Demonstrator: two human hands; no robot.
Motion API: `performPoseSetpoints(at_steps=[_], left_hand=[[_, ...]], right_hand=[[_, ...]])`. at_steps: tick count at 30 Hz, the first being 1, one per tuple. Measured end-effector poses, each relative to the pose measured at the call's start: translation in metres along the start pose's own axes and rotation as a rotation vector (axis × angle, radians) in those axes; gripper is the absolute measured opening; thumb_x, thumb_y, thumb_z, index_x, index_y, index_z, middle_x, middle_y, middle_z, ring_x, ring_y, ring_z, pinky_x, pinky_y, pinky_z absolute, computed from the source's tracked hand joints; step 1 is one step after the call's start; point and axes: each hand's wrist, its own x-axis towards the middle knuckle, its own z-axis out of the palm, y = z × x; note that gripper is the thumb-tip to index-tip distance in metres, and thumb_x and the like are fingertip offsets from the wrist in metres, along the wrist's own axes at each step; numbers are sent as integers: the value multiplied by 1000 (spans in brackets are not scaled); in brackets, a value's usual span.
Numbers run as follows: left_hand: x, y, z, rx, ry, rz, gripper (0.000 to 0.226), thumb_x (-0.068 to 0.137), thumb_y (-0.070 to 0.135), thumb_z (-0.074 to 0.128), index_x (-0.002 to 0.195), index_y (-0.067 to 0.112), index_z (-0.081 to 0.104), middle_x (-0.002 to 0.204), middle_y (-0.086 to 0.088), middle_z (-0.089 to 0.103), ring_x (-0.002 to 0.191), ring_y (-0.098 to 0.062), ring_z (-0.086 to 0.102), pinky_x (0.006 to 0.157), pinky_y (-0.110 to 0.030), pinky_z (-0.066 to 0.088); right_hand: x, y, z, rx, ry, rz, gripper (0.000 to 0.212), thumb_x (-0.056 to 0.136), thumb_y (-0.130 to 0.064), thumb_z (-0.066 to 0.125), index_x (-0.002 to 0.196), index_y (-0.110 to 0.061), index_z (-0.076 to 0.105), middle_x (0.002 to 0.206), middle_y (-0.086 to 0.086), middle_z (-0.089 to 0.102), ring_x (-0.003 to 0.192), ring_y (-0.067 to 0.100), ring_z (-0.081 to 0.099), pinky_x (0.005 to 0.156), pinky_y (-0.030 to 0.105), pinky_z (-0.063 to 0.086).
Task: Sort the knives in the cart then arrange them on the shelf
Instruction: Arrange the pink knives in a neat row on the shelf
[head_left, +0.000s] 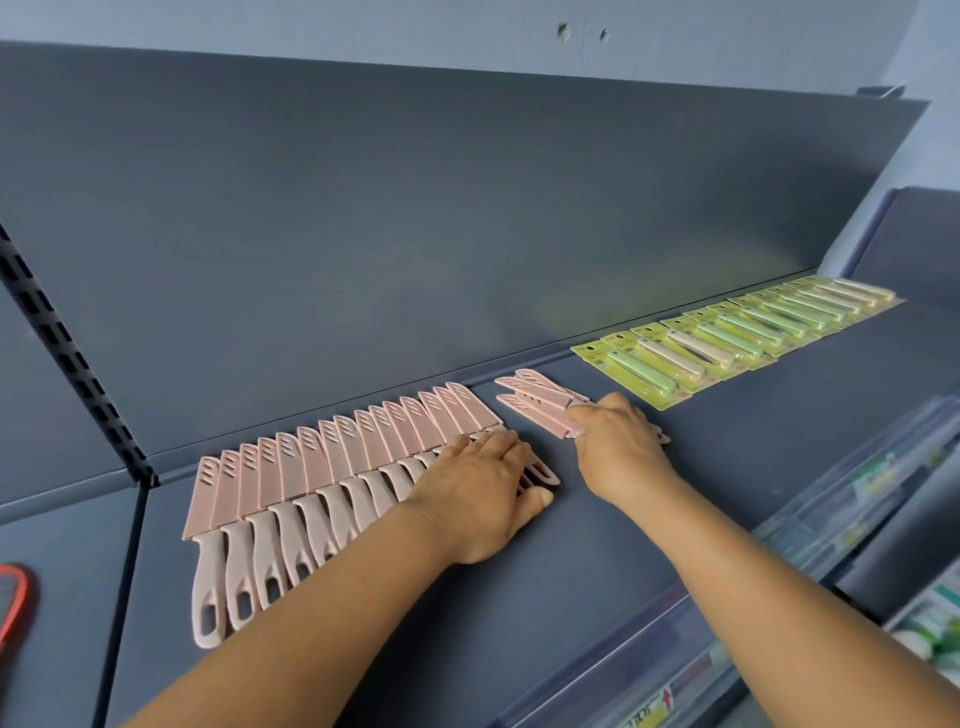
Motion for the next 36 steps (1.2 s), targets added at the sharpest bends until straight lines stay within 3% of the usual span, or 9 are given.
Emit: performPoseSetpoints(at_steps=[8, 11, 14, 18, 26, 29, 32, 36], left_hand=[[0, 1, 0, -2, 2, -4, 64, 99, 53, 25, 151, 16, 20, 159, -3, 16, 146, -22, 14, 119, -34, 3], [-1, 1, -1, -2, 5, -5, 64, 99, 52, 26, 150, 15, 21, 158, -4, 17, 146, -21, 14, 119, -34, 3], [-1, 1, 1, -5, 29, 2, 63, 98, 52, 27, 149, 15, 24, 156, -4, 21, 144, -21, 18, 118, -34, 5], [-2, 1, 3, -29, 43, 3, 63, 98, 53, 28, 148, 15, 25, 153, -4, 24, 142, -23, 21, 119, -35, 7], [-5, 0, -1, -65, 109, -33, 61, 97, 52, 31, 143, 11, 28, 143, -5, 31, 131, -24, 32, 114, -31, 16], [-2, -1, -2, -54, 109, -31, 64, 97, 52, 31, 147, 12, 25, 148, -4, 27, 136, -23, 28, 117, -34, 14], [2, -2, -1, -41, 88, -19, 63, 98, 51, 30, 148, 13, 23, 154, -4, 22, 141, -23, 22, 119, -36, 11], [9, 0, 1, -28, 24, -7, 64, 99, 50, 26, 152, 16, 14, 159, -3, 11, 146, -22, 13, 120, -38, 5]], right_hand=[[-1, -5, -9, -55, 80, -32, 35, 91, -8, 56, 126, -13, 52, 118, 10, 53, 107, 27, 56, 80, 33, 49], [2, -13, -13, 148, 108, -37, 42, 91, -6, 54, 131, -18, 51, 120, 10, 58, 109, 30, 56, 83, 36, 47], [8, -26, -12, 420, 54, -14, 38, 91, -4, 47, 121, -22, 61, 119, 8, 65, 107, 29, 59, 85, 34, 50], [18, -38, -6, 529, -34, 29, 40, 88, -4, 47, 116, -23, 67, 120, 6, 66, 106, 25, 61, 89, 30, 50], [27, -50, -5, 438, -84, 17, 31, 88, -3, 50, 111, -11, 70, 120, 12, 65, 111, 29, 58, 94, 36, 48], [27, -46, -9, 413, -68, 11, 32, 92, -7, 51, 117, -16, 68, 125, 8, 63, 114, 27, 58, 95, 30, 47], [21, -31, -14, 345, -45, 22, 35, 91, -6, 50, 118, -21, 66, 122, 7, 65, 111, 28, 59, 92, 32, 49], [7, -16, -17, 101, -144, -53, 30, 87, -8, 55, 112, -19, 67, 115, 6, 64, 102, 26, 60, 82, 31, 53]])
